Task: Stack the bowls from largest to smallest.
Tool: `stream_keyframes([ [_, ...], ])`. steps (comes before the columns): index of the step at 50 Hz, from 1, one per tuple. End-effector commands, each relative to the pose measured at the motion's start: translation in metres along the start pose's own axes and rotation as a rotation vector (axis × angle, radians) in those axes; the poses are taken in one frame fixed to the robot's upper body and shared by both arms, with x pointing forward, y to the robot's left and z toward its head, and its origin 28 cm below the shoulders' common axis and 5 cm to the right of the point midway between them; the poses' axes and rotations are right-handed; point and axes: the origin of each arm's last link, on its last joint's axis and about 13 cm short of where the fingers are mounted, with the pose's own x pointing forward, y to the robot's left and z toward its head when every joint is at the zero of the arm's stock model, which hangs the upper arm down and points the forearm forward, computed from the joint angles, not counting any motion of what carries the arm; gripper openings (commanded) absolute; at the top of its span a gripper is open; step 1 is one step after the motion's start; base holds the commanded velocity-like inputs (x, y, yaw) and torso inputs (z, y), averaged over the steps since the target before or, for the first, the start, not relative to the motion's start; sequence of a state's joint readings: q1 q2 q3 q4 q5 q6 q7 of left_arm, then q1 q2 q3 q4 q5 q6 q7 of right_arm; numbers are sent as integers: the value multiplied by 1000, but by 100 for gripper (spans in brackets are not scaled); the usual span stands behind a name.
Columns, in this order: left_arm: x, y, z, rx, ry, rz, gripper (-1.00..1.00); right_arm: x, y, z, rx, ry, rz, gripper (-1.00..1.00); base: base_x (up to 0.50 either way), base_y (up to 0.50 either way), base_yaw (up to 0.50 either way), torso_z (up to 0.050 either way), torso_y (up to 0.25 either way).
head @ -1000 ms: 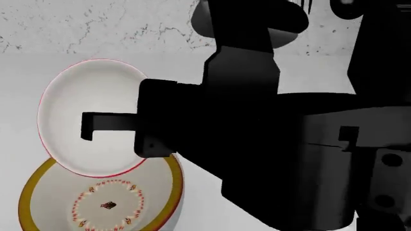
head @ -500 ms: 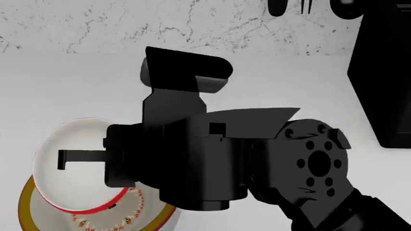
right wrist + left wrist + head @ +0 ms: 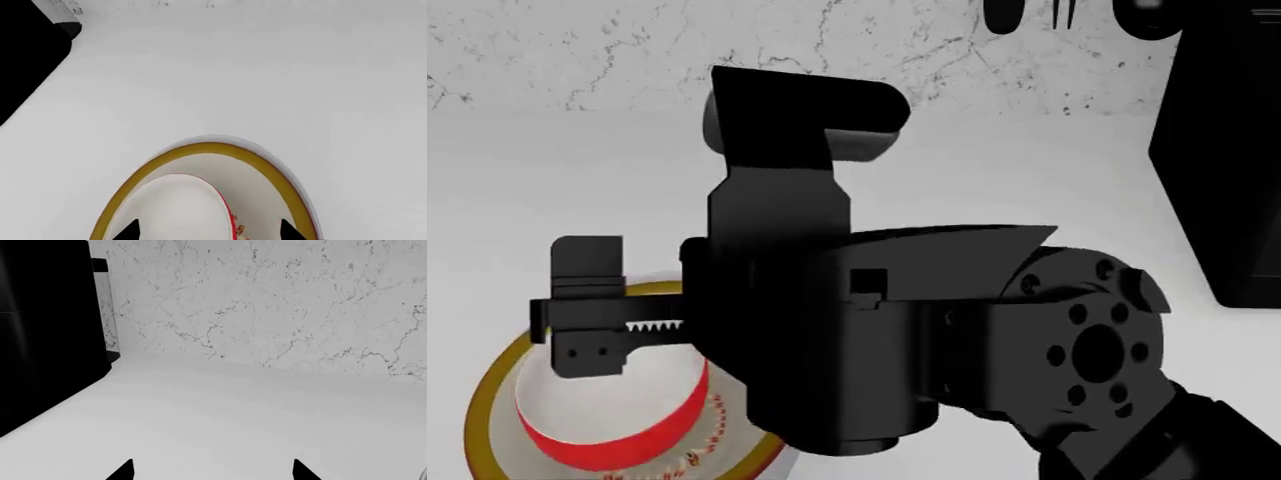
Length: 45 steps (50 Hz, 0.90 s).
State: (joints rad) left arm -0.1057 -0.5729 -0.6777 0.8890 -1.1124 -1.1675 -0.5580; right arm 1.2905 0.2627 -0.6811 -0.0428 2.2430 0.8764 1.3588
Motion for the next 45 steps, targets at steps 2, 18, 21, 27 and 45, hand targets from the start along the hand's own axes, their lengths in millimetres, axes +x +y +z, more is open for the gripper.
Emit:
stream_keyframes([
  [2, -1, 1, -2, -7, -3, -3, 100, -16, -2, -14, -100, -198, -40, 100, 0, 0, 0, 0, 0],
  [18, 18, 5, 15, 73, -34, -8, 100, -91, -92, -31, -93, -659, -271, 100, 0, 0, 0, 0, 0],
  [21, 12, 9, 26, 125, -39, -60, 100, -104, -101, -30, -87, -693, -301, 100, 0, 0, 0, 0, 0],
  [27, 15, 17, 70, 132, -67, -87, 100, -134, -120, -27, -115, -769, -361, 100, 0, 0, 0, 0, 0],
  [45, 22, 13, 176, 209, -115, -155, 100, -199, -129, 42, -129, -850, -437, 100, 0, 0, 0, 0, 0],
])
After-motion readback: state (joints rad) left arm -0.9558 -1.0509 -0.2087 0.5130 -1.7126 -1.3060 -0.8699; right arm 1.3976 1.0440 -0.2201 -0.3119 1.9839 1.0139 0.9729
